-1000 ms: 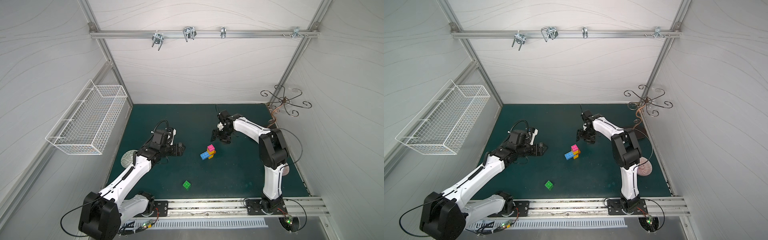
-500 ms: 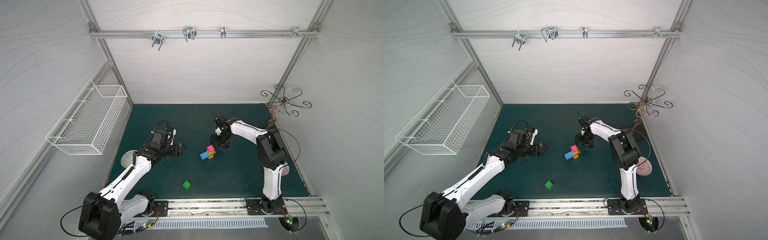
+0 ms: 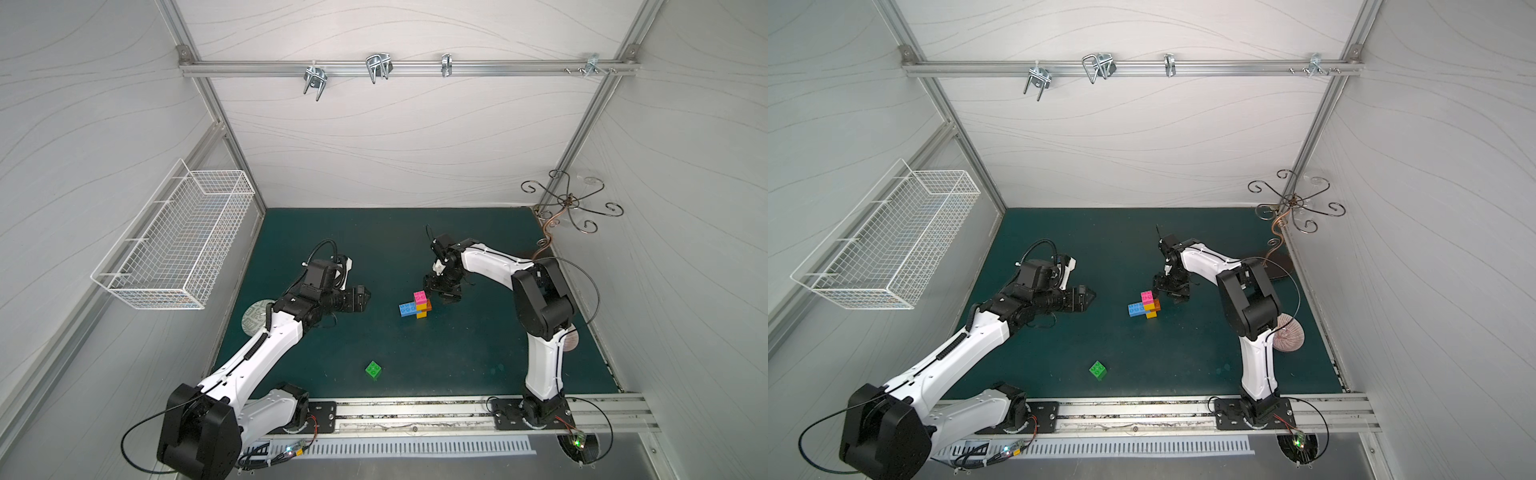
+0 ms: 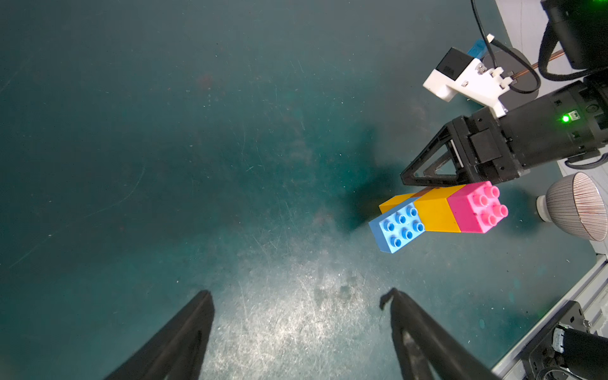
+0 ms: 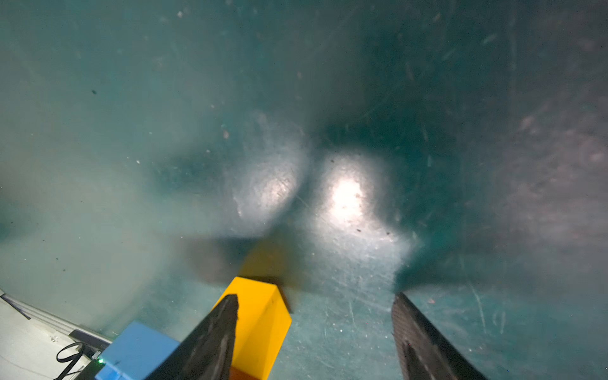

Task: Assemble the number 4 with lego
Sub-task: Adjust the lego brick at the center of the board.

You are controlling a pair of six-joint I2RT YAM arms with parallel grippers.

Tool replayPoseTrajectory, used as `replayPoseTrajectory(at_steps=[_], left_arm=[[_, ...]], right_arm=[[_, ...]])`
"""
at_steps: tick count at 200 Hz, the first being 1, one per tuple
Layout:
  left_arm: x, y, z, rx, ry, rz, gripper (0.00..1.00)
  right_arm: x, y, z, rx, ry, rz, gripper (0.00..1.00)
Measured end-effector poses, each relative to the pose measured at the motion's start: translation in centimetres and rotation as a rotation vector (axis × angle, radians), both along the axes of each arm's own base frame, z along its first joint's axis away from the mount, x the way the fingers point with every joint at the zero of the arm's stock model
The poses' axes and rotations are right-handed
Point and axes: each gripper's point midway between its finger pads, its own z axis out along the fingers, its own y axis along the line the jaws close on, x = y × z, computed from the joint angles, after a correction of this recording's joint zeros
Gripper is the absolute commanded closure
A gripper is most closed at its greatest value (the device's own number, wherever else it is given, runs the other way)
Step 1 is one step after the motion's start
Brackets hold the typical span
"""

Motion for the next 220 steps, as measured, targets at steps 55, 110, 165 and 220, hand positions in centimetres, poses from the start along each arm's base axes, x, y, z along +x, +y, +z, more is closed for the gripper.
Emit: replayPoseTrajectory(at_steps=[55, 110, 165, 220], left_arm=[[-0.2, -0.2, -0.1, 0.004, 0.003, -0.008, 0.14], [-1.4, -0.4, 0.0, 0.019, 0.014, -0.036, 0.17], [-5.7, -2.2, 0.2, 0.07, 0.037, -0.15, 0.19], [-10.6, -3.8, -1.0, 0.151, 0.086, -0.24, 0.2]], right_arm=[[-0.3, -1.5, 0.1, -0.024, -0.003, -0.039, 0.25], [0.4, -2.9, 1.5, -0.032, -0.049, -0.081, 0.24], [0.1, -4.5, 4.1, -0.047, -0.127, -0.096, 0.21], [-3.0, -6.3, 8.3, 0.001, -0.215, -0.09, 0.15]])
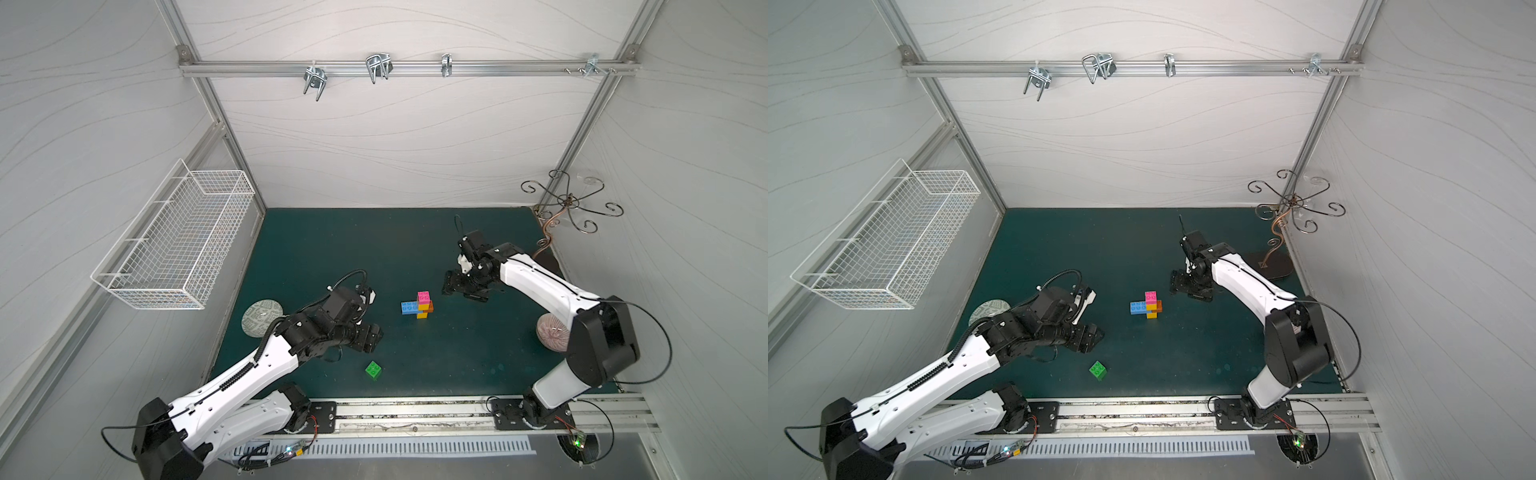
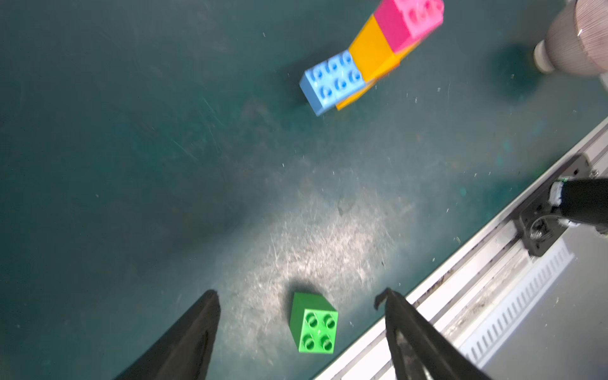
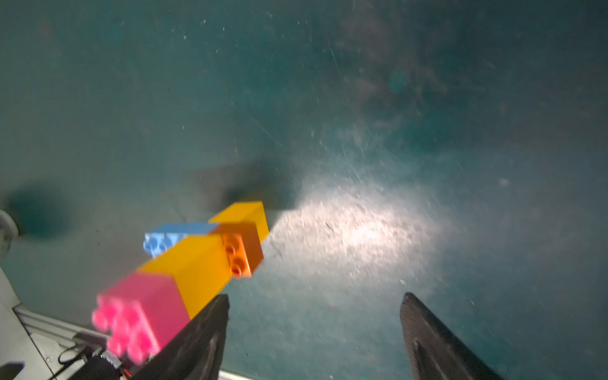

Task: Assemble the number 4 with lego
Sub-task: Adjust the lego brick at the center of the board.

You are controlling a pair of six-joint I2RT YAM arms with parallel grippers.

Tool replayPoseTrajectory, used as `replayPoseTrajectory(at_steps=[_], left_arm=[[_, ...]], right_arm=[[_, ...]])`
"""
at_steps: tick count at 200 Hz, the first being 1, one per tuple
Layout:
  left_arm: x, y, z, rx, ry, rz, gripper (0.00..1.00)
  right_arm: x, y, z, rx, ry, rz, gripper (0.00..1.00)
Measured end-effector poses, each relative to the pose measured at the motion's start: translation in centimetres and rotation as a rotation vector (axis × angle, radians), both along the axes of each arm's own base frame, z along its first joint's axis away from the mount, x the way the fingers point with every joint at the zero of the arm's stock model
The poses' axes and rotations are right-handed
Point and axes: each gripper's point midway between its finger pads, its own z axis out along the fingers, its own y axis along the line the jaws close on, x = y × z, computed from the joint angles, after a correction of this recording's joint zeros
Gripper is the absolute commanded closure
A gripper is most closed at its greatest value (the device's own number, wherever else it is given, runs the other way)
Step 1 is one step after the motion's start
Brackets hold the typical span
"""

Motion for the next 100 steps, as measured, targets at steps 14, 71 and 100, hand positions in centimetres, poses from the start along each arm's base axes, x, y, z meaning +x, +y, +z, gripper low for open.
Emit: replayPoseTrajectory(at_steps=[14, 71, 100], left_arm=[[-0.7, 0.2, -0.8, 0.023, 0.016, 0.004, 0.2], [-2.2, 0.4, -1.9, 0.08, 0.036, 0.009, 0.22], [-3.0, 0.1, -2.2, 0.095, 0.035, -0.003, 0.24]], right_arm=[[-1.0, -0.4, 0.6, 0.017, -0.012, 0.003, 0.13], [-3.8, 0.7, 2.9, 0.087, -0.057, 0.078, 0.01], [-4.4, 1.7, 3.4, 0.107, -0.058, 0.117, 0.01]])
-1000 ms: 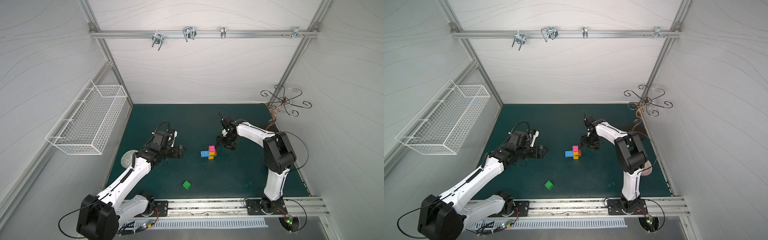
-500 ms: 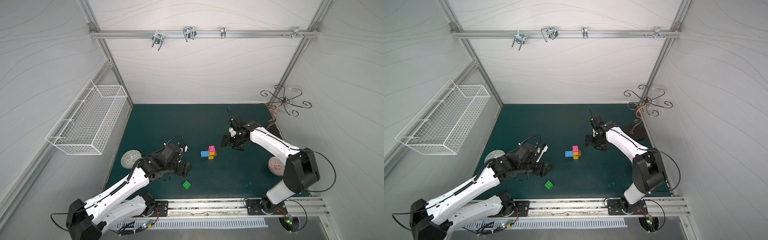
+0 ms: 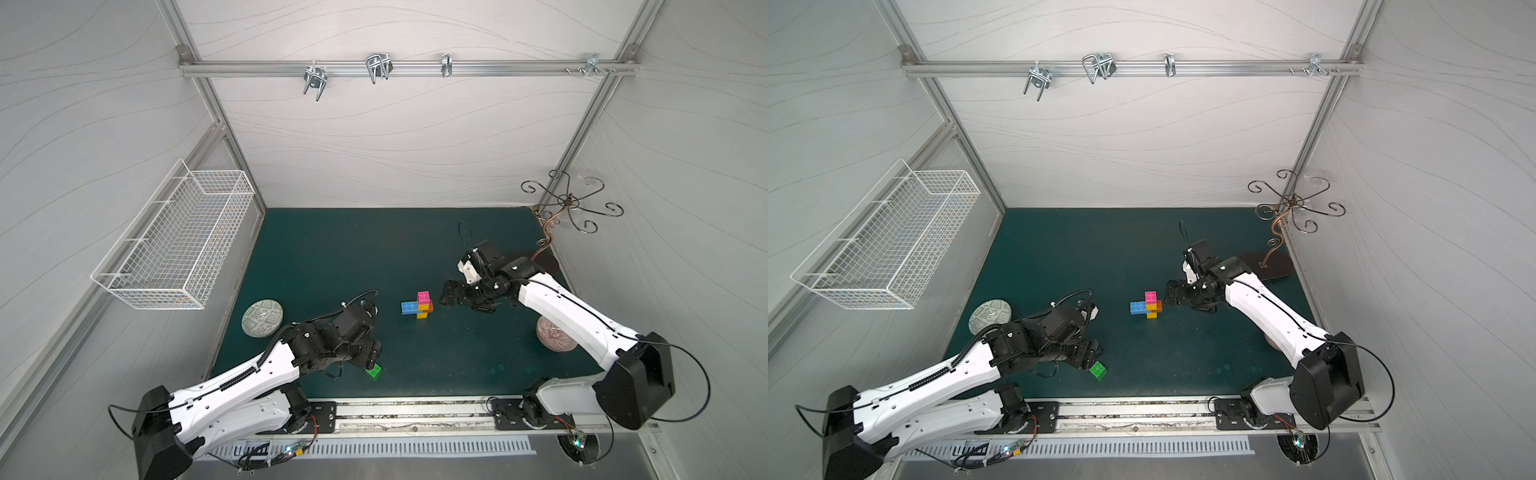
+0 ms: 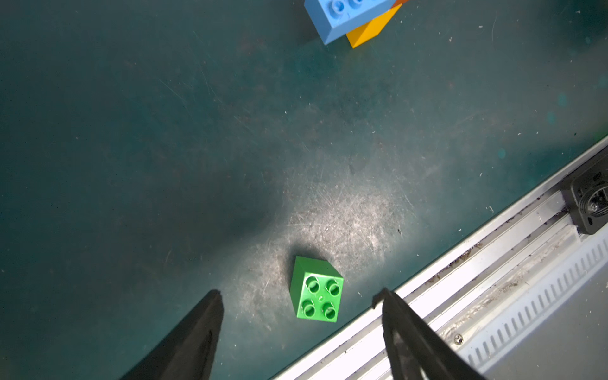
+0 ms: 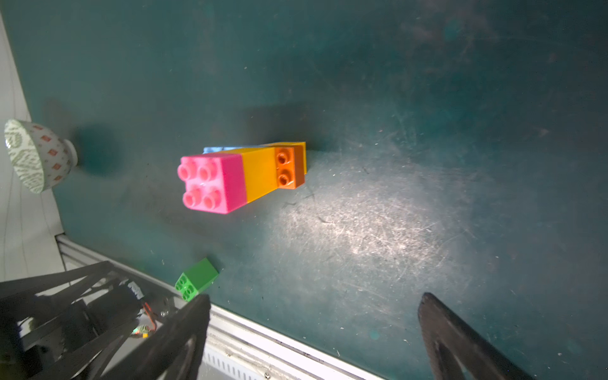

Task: Assemble the number 4 with lego
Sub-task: Adjust the lego brick at the center of the board, then pick up the lego brick from the center of the board.

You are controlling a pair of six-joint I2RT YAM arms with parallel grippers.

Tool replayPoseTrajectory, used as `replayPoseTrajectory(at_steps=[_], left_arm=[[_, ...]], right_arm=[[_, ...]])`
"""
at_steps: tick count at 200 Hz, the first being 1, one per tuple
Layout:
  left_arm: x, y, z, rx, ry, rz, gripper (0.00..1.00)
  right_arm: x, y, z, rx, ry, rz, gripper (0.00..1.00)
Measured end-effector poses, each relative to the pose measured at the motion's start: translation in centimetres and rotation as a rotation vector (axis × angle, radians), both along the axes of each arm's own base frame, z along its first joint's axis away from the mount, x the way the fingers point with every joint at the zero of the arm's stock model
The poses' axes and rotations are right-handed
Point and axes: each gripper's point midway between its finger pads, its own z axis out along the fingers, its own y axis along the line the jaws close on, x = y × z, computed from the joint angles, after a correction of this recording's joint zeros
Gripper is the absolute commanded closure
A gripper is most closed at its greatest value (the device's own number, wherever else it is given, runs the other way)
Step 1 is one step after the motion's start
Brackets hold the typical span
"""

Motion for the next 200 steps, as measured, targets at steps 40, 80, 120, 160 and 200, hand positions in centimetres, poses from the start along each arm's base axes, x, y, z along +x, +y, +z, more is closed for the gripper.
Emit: replayPoseTrajectory(at_steps=[40, 80, 120, 160, 200], left_arm=[[-1.3, -0.3, -0.3, 0.031, 0.001, -0.031, 0.3], [-3.0, -0.8, -1.5, 0.094, 0.02, -0.078, 0.37], [-3.5, -0.6, -3.6, 0.186, 0.074, -0.079, 0.39], [-3.9, -0.6, -4.7, 0.234, 0.119, -0.08, 0.4], [-4.1, -1.3, -5.1, 0.25, 0.156, -0.09, 0.41]], right_arm=[[0.4, 1.7, 2.2, 0.043, -0.044, 0.035, 0.01], [0.2, 2.1, 2.4, 0.049, -0.045, 0.044, 0.01], [-0.2, 1.9, 2.0, 0.046, -0.027, 0.033, 0.01], [-0.8, 1.5, 2.4, 0.054, -0.038, 0.032, 0.01], [-1.0, 1.4, 2.8, 0.064, -0.05, 0.03, 0.01]])
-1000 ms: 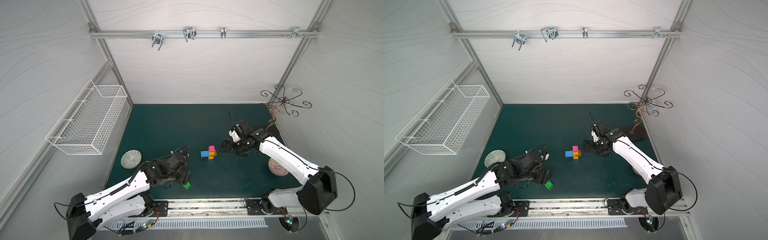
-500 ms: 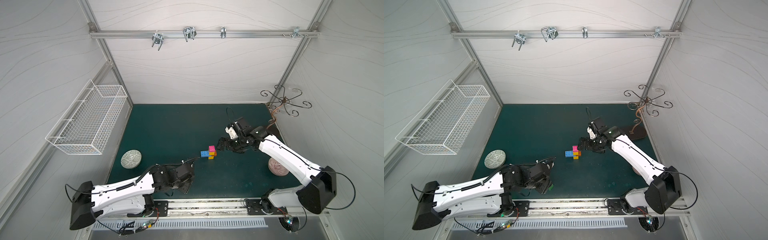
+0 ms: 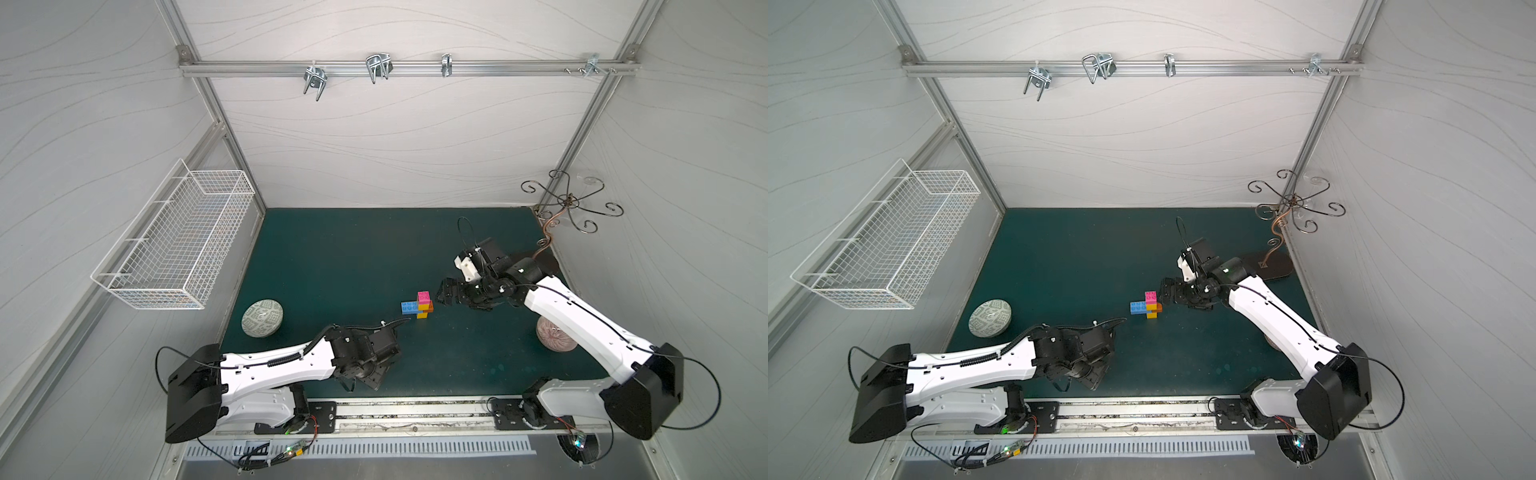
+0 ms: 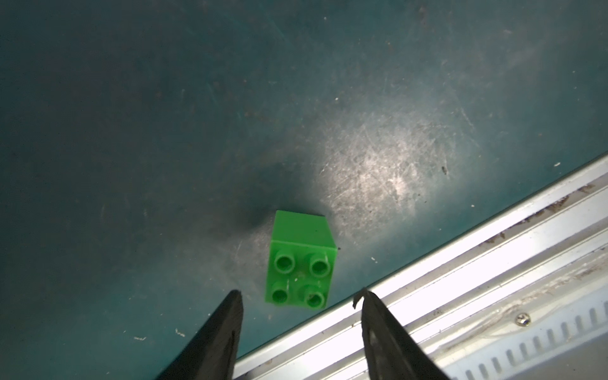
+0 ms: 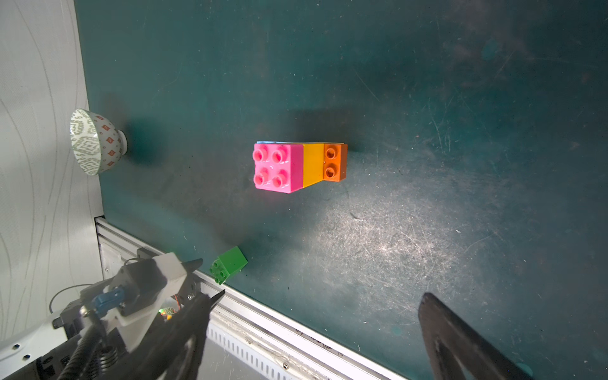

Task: Assemble the number 4 with lego
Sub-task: Pick up the lego brick from the center of the board.

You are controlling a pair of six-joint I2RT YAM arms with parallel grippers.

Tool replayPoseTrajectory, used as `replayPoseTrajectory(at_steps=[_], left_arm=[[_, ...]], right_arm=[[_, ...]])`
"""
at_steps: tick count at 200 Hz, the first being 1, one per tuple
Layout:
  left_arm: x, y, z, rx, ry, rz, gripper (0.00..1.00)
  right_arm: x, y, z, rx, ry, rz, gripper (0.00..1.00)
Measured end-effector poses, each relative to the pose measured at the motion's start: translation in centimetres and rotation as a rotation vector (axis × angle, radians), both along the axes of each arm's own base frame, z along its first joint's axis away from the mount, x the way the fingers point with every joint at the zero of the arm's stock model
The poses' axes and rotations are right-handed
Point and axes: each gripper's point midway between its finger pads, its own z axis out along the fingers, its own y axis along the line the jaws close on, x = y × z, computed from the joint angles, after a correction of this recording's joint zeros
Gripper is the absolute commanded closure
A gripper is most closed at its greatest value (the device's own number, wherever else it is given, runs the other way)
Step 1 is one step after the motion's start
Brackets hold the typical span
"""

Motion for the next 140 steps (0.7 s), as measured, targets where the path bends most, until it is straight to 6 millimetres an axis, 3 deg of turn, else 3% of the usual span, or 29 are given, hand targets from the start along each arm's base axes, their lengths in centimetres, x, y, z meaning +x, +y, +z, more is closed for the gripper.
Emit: replayPoseTrajectory(at_steps=[140], left_arm=[[0.0, -0.6, -0.7, 0.056, 0.036, -0.029, 0.43]], right_arm=[[-0.2, -1.5, 0.1, 0.022, -0.002, -0.037, 0.01]])
